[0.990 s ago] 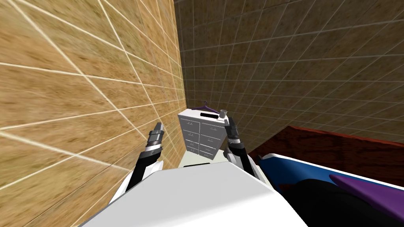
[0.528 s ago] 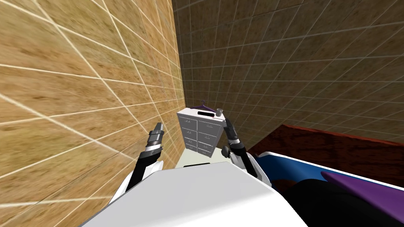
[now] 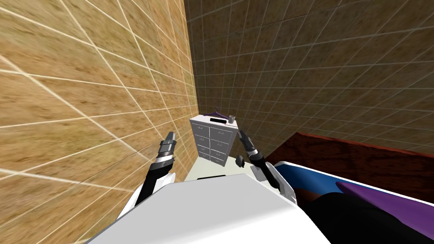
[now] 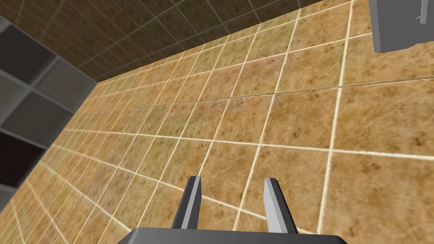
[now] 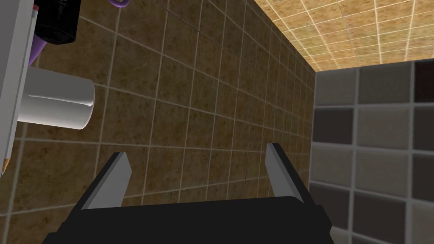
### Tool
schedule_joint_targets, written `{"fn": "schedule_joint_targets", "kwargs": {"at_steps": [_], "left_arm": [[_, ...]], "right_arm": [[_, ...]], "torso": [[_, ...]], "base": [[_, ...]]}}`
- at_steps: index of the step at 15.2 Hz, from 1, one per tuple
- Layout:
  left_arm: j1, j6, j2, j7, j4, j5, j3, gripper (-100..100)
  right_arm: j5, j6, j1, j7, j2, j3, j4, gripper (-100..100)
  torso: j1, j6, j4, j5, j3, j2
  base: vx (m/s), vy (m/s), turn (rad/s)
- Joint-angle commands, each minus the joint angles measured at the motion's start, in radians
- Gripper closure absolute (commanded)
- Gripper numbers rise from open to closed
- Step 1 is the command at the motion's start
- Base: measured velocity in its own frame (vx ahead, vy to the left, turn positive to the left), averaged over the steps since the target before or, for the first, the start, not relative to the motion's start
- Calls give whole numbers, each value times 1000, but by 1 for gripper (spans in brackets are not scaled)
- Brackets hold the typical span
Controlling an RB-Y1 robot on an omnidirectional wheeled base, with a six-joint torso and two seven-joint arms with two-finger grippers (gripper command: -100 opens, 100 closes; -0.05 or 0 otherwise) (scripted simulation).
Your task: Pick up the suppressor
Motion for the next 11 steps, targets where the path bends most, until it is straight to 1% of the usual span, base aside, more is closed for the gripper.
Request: {"fn": "schedule_joint_targets", "kwargs": {"at_steps": [1,2,4,5,7,8,9,11], "left_arm": [[0,0,0,0,0,0,0,0],[0,0,0,0,0,0,0,0],[0,0,0,0,0,0,0,0],[0,0,0,0,0,0,0,0],[0,0,0,0,0,0,0,0],[0,0,0,0,0,0,0,0],[0,0,0,0,0,0,0,0],[0,0,0,0,0,0,0,0]], "right_arm": [[2,-9,1,-8,-42,-4,8,-100],[9,-33,-4,-28,-70,-14,44,-100],[9,-33,-4,-28,-113,-14,44,-100],[16,-58,-8,-49,-138,-24,81,-100],[16,-58,-8,-49,-183,-24,81,-100],[16,-58,-8,-49,-187,-24,81,-100],[23,-83,-13,-71,-222,-34,119,-100],[23,-83,-13,-71,-264,-34,119,-100]], "torso": [[0,0,0,0,0,0],[2,0,0,0,-1,-1],[1,0,-1,0,-1,-3],[2,0,-1,0,-2,-3],[1,0,0,0,0,1],[2,0,0,0,0,-1],[4,0,0,1,-2,-3],[4,0,-1,1,-2,-3]], "base": [[-85,-84,35],[-82,-88,62],[-84,-92,43],[-142,-95,76],[-130,-91,49],[-44,-48,-8],[-66,-56,65],[-86,-65,55]]}}
